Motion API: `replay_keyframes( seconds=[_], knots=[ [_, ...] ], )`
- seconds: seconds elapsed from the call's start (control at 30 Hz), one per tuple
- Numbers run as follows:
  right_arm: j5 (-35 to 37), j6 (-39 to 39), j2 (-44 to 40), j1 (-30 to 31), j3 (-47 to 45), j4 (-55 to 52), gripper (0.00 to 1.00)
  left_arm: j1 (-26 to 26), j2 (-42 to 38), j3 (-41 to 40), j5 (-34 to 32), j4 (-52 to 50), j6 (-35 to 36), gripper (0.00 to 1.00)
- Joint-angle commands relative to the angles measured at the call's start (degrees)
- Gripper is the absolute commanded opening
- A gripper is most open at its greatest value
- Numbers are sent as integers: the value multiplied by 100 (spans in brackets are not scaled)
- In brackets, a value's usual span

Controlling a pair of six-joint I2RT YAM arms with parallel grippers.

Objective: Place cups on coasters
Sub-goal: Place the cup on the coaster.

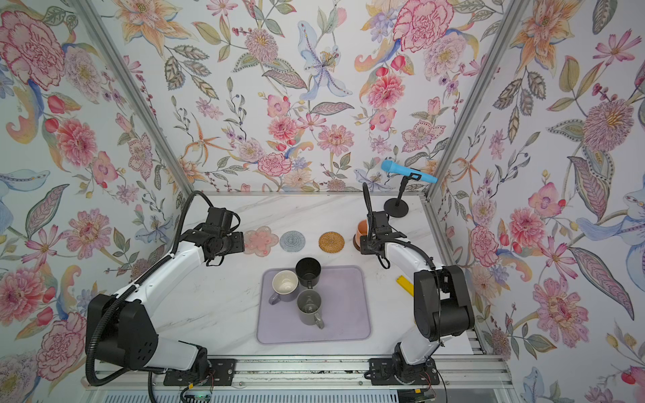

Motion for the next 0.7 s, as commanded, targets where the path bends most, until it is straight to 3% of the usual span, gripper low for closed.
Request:
replay_keyframes(
  seconds=[0.0, 0.67],
  knots=[
    [1, -97, -17, -62, 365, 532, 0, -64, 96, 145, -66, 26, -54, 67],
    [-53, -44, 235, -177, 514, 521, 0, -64, 108, 45, -141, 43, -63, 67]
  ],
)
